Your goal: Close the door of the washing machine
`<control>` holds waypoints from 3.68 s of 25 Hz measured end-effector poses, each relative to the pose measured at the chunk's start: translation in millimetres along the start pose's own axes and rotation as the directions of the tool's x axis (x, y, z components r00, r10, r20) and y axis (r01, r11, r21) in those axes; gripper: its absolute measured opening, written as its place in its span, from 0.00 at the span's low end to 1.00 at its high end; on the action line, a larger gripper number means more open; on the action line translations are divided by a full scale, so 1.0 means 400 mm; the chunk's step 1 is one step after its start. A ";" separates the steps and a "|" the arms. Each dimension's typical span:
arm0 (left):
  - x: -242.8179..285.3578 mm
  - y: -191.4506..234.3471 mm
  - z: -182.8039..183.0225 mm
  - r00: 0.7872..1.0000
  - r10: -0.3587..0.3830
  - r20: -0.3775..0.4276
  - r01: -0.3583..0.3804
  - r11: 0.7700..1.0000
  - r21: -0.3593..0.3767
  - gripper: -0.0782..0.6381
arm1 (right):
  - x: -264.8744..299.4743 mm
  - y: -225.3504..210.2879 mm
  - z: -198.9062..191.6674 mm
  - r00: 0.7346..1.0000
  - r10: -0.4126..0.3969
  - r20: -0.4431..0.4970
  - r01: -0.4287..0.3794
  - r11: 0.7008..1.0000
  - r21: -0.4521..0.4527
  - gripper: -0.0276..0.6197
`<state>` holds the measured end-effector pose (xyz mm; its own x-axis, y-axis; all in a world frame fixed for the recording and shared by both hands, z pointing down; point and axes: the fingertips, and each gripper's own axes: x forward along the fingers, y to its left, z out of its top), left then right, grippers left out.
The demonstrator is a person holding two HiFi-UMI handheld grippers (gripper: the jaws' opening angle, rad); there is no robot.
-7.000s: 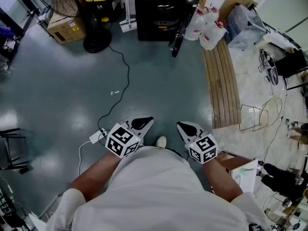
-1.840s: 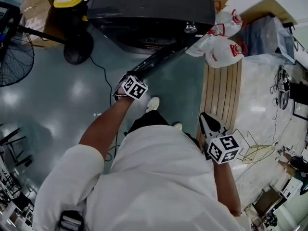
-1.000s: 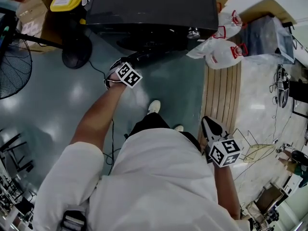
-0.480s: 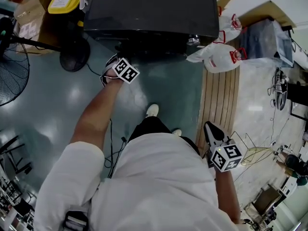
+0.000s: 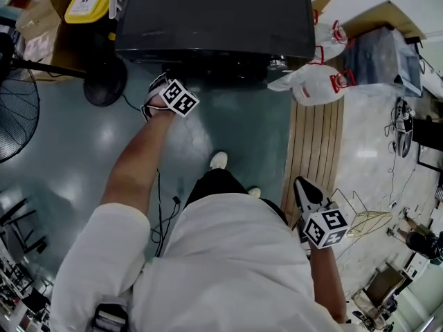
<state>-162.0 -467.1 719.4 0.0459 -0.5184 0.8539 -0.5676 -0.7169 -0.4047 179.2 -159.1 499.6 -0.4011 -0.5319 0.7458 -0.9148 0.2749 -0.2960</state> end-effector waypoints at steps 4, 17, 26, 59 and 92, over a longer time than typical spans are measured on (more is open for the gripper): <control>0.004 0.005 0.002 1.000 0.010 0.007 -0.010 1.000 -0.008 0.28 | 0.004 -0.007 0.015 1.000 -0.005 0.004 0.005 1.000 -0.001 0.08; -0.010 0.011 -0.001 1.000 0.023 0.002 -0.023 0.995 -0.095 0.27 | 0.007 0.000 0.008 1.000 0.018 0.011 -0.018 0.999 -0.030 0.08; -0.137 -0.071 -0.005 0.997 -0.005 0.075 0.024 0.967 -0.255 0.26 | -0.038 0.025 -0.040 0.997 0.057 0.046 -0.054 0.996 -0.069 0.08; -1.060 -0.779 0.067 0.748 -0.281 0.602 0.617 0.627 -0.475 0.21 | -0.279 0.179 -0.270 0.943 0.325 0.076 -0.293 0.913 -0.283 0.06; -1.128 -0.842 0.035 0.727 -0.286 0.624 0.632 0.634 -0.446 0.21 | -0.297 0.229 -0.306 0.940 0.335 0.068 -0.295 0.895 -0.334 0.05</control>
<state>19.8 1.6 466.0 0.7087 -0.4632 0.5322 -0.6974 -0.5743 0.4287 148.8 27.3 457.1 -0.6863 -0.4622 0.5615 -0.6849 0.6706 -0.2851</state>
